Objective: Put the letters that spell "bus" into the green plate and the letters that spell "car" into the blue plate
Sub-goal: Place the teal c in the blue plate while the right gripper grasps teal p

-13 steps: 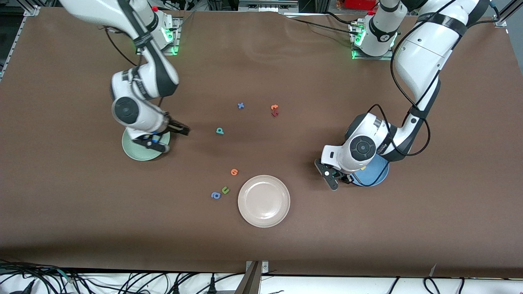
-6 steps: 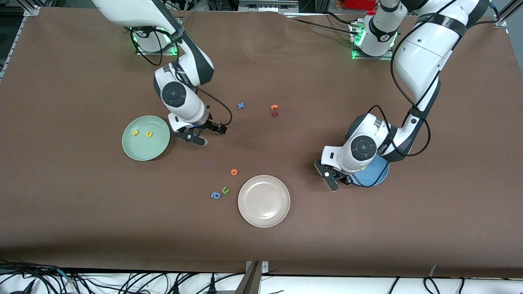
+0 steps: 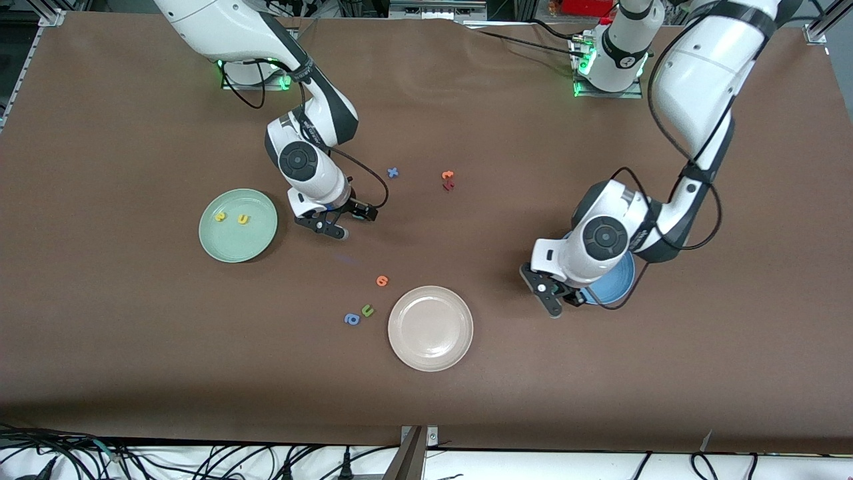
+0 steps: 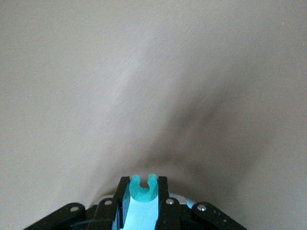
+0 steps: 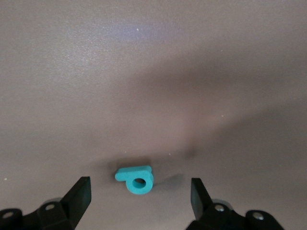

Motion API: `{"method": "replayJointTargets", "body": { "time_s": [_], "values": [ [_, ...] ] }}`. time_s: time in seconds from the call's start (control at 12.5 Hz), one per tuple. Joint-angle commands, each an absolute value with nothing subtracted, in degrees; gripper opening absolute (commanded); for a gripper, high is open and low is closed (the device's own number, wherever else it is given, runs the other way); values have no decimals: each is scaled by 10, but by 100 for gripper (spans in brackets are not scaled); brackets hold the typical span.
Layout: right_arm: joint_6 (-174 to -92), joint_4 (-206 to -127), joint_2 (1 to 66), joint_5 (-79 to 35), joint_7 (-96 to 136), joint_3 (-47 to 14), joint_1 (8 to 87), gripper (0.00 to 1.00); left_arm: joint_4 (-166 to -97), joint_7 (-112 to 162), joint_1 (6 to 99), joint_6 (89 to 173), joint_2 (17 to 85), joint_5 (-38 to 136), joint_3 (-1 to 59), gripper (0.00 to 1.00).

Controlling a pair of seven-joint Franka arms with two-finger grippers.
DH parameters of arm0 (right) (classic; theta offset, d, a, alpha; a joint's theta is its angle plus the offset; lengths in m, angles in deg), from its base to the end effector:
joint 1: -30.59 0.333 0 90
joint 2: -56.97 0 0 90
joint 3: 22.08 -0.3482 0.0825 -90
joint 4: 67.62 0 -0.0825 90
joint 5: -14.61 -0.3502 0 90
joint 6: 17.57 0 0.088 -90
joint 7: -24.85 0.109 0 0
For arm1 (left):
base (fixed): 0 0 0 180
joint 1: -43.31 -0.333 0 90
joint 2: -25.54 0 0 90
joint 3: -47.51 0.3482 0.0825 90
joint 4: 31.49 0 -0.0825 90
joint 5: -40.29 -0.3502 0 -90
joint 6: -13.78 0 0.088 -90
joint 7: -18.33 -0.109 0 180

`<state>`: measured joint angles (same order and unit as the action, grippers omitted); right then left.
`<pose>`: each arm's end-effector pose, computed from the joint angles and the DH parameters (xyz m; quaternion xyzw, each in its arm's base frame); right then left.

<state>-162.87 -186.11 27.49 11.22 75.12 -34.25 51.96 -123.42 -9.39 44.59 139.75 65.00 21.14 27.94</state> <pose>0.4890 0.3169 0.2355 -0.9808 0.1816 0.0598 0.0385 0.6545 -0.1941 0.2828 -0.8808 0.4723 0.0235 0.0229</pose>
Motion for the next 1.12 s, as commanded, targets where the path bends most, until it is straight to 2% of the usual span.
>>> {"method": "replayJointTargets", "body": {
  "time_s": [0.0,0.08,0.16,0.24,0.48,0.72,0.96,1.04],
  "values": [
    [-1653,-1859,259,110,759,-341,525,90,-1248,-114,404,1327,622,246,273,14],
    [-1665,-1860,254,111,759,-341,525,87,-1257,-115,395,1314,621,247,273,22],
    [-1666,-1860,252,111,759,-341,526,86,-1268,-113,387,1307,621,254,273,89],
    [-1666,-1860,252,111,759,-340,527,79,-1275,-114,380,1302,618,270,272,100],
    [-1666,-1861,251,112,758,-340,526,55,-1260,-105,379,1266,593,283,255,100],
    [-1666,-1861,252,112,757,-340,526,41,-1258,-98,379,1258,545,359,256,100],
    [-1664,-1862,252,112,757,-340,526,20,-1250,3,385,1166,476,364,255,100],
    [-1662,-1862,253,112,757,-340,526,17,-1250,60,386,1126,446,363,246,100]
  ]
}}
